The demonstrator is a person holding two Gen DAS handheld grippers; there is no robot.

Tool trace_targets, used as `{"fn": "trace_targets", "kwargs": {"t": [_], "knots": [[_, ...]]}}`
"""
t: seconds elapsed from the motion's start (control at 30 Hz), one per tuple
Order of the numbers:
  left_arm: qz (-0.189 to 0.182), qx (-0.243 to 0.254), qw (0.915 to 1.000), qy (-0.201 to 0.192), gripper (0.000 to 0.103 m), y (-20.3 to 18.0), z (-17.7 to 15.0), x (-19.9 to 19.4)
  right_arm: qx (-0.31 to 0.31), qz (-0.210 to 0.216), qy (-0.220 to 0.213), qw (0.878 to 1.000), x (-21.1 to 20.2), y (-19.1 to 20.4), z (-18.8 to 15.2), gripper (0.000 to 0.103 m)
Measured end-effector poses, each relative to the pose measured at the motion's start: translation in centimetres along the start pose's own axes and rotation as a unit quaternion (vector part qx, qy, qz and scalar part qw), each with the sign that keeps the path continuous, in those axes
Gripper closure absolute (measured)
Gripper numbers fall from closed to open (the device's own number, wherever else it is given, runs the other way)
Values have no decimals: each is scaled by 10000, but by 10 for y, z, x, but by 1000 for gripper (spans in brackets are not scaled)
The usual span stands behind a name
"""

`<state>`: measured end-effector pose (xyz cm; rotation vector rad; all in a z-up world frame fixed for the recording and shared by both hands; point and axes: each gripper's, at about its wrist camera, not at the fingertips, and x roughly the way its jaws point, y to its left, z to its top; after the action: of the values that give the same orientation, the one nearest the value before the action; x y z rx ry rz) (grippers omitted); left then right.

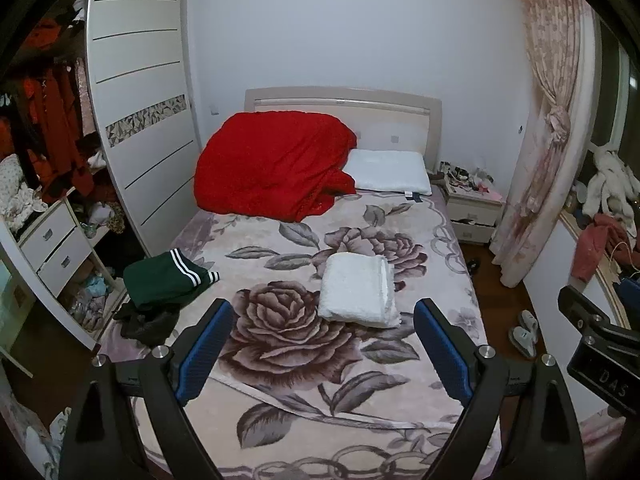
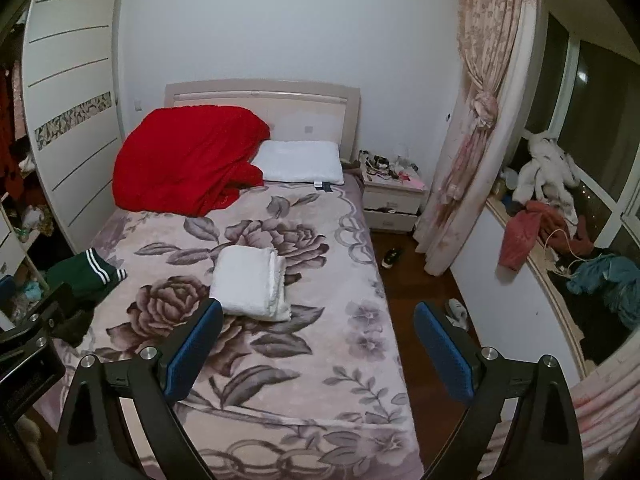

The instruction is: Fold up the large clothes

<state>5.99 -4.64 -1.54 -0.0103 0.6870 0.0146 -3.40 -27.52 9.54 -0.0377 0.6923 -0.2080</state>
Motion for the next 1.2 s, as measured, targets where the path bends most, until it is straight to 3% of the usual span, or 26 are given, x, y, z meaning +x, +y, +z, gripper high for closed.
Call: {"fn": "trace_targets", "kwargs": {"t": [0.37, 0.63, 1.2], "knots": [[33, 34, 9998, -183, 8, -1, -4, -23, 55, 156, -76, 9998, -12, -9, -3, 3], [33, 69, 9996, 278, 8, -4, -6, -20, 2, 422, 192, 9989, -12, -12, -2, 3], [147, 45, 9997, 162, 8, -10, 0, -29, -71, 393, 192, 9990, -4, -17, 8, 3]]}}
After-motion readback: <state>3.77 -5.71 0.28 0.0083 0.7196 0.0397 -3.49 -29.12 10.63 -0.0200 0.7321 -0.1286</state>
